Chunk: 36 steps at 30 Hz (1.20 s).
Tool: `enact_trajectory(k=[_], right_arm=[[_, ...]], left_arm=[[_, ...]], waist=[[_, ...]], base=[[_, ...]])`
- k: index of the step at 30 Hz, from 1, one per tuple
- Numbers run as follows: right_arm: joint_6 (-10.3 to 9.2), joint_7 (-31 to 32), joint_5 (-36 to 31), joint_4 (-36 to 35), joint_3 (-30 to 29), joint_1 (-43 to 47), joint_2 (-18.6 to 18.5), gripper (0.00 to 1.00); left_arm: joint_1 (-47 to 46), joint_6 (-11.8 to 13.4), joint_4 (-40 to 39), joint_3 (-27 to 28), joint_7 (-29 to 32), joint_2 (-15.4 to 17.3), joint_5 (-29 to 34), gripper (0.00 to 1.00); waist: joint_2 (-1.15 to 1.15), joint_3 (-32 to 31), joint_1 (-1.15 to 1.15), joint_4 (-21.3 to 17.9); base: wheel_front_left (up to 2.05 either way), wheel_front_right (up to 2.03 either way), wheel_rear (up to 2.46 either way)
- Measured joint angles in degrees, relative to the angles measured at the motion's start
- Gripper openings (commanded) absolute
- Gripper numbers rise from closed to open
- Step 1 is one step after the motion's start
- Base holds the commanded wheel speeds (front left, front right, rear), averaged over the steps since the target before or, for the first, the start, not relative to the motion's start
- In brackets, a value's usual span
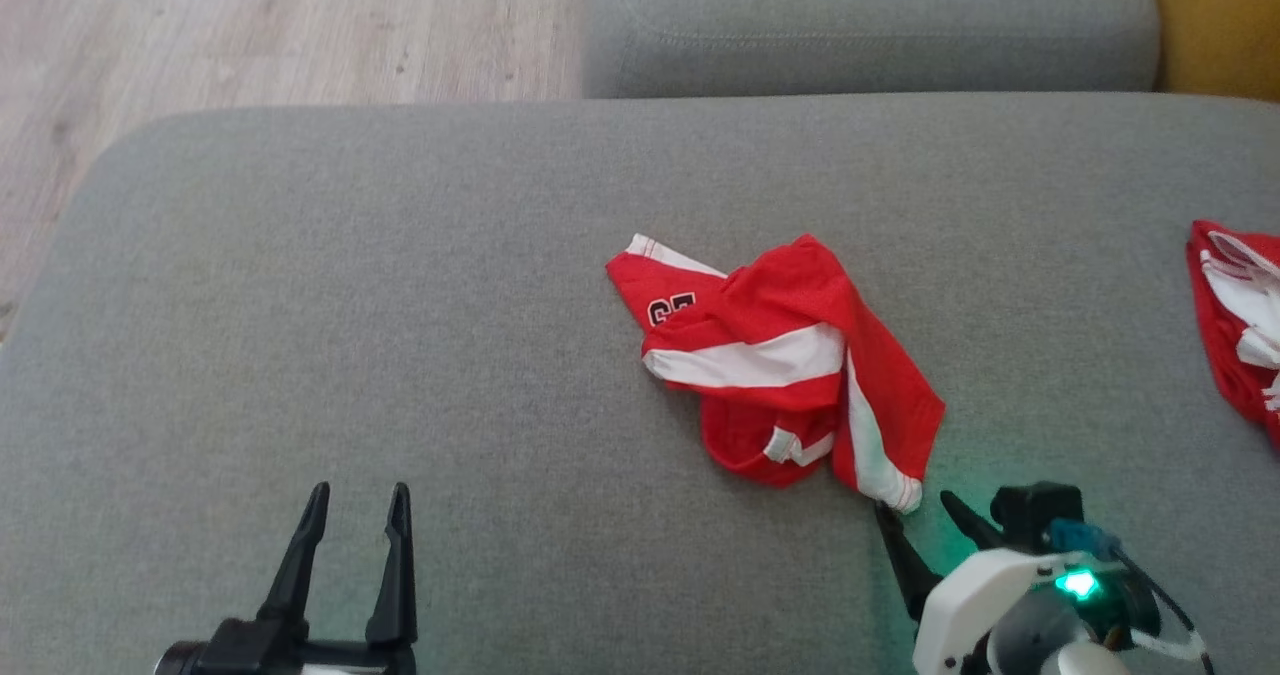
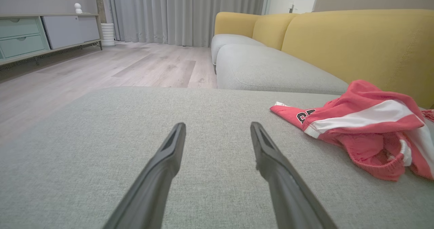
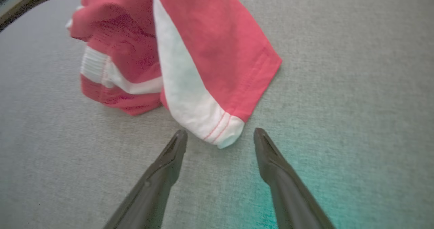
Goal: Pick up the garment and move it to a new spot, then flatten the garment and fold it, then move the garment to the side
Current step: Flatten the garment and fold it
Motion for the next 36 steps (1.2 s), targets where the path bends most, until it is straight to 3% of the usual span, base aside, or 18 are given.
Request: enact_trajectory(k=[10, 11, 12, 13, 16, 20, 32, 36], right_arm=[[0.00, 0.69, -0.31, 3.70, -0.05, -3.92, -0.03, 1.00], [0.00, 0.74, -0.31, 4.38, 0.05, -4.26, -0.03, 0.92], [0.01, 0.96, -0.30, 4.94, 0.15, -4.53, -0.03, 0.22], [0.00, 0.93, 0.13, 5.91, 0.34, -5.24, -0.05, 0.00], [0.00, -0.16, 0.21, 6.64, 0.19, -6.19, -0.10, 0.00], [0.00, -2.20, -0.41, 4.78, -5.84, -6.58, -0.04, 0.00], [0.00, 0.19, -13.84, 0.00, -22.09, -5.92, 0.03, 0.00], [0.01, 1.48, -15.86, 0.74, -22.52, -4.76, 0.08, 0.00]], left_arm=[[-1.15, 0.23, -0.02, -0.80, 0.00, -0.02, -0.69, 1.00], [-1.30, 0.29, -0.04, -0.99, -0.01, -0.02, -0.70, 1.00], [-1.37, 0.48, -0.05, -1.10, 0.00, -0.03, -0.75, 1.00], [-1.52, 0.59, -0.05, -1.19, -0.01, -0.04, -0.89, 1.00], [-1.64, 0.83, -0.15, -1.23, 0.00, -0.05, -0.94, 1.00], [-1.65, 0.82, -0.15, -1.21, -0.01, -0.08, -1.20, 1.00], [-1.82, 0.81, -0.05, -1.37, 0.00, -0.10, -1.77, 1.00], [-1.82, 0.81, 0.03, -1.37, 0.00, -0.11, -1.77, 1.00]], waist=[[0.00, 1.75, 0.00, 0.45], [0.00, 1.85, 0.00, 0.46], [0.00, 1.94, 0.00, 0.45], [0.00, 2.02, 0.00, 0.41], [0.00, 2.24, 0.00, 0.23], [0.00, 2.40, 0.00, -0.27], [0.00, 2.24, 0.00, -2.46], [0.00, 1.97, 0.00, -2.89]], base=[[0.00, 0.00, 0.00], [0.00, 0.00, 0.00], [0.00, 0.00, 0.00], [0.00, 0.00, 0.00], [0.00, 0.00, 0.00], [0.00, 0.00, 0.00], [0.00, 0.00, 0.00], [0.00, 0.00, 0.00]])
